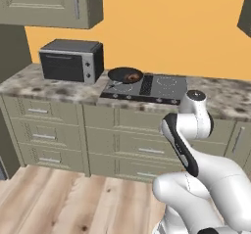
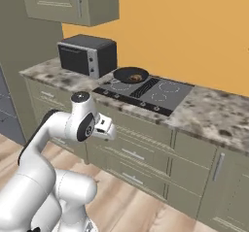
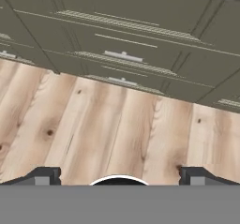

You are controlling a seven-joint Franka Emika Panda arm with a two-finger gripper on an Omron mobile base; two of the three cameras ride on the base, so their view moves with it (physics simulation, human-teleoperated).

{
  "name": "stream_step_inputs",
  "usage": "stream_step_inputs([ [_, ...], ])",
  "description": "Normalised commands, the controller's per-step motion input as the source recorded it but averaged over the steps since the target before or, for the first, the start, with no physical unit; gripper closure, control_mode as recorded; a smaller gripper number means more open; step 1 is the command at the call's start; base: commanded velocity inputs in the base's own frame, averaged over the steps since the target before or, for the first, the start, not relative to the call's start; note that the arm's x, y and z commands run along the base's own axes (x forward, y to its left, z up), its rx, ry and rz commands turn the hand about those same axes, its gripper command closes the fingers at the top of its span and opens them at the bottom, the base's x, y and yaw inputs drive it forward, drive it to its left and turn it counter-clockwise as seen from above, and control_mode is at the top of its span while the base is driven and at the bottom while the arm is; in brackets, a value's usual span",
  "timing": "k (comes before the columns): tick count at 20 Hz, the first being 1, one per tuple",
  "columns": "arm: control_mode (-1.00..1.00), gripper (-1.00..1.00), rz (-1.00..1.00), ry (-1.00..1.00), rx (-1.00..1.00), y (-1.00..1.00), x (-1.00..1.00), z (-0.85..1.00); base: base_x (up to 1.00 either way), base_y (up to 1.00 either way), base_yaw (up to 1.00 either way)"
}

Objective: Take the chicken drumsticks from the pan and place one on each plate on the dining counter.

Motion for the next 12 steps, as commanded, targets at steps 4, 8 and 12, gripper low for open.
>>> stream_step_inputs([
  [4,1.00,-1.00,0.00,0.00,0.00,0.00,0.00,0.00,1.00,0.44,-0.02],
  [8,1.00,-1.00,0.00,0.00,0.00,0.00,0.00,0.00,1.00,0.56,-0.14],
  [12,1.00,-1.00,0.00,0.00,0.00,0.00,0.00,0.00,1.00,0.41,-0.34],
])
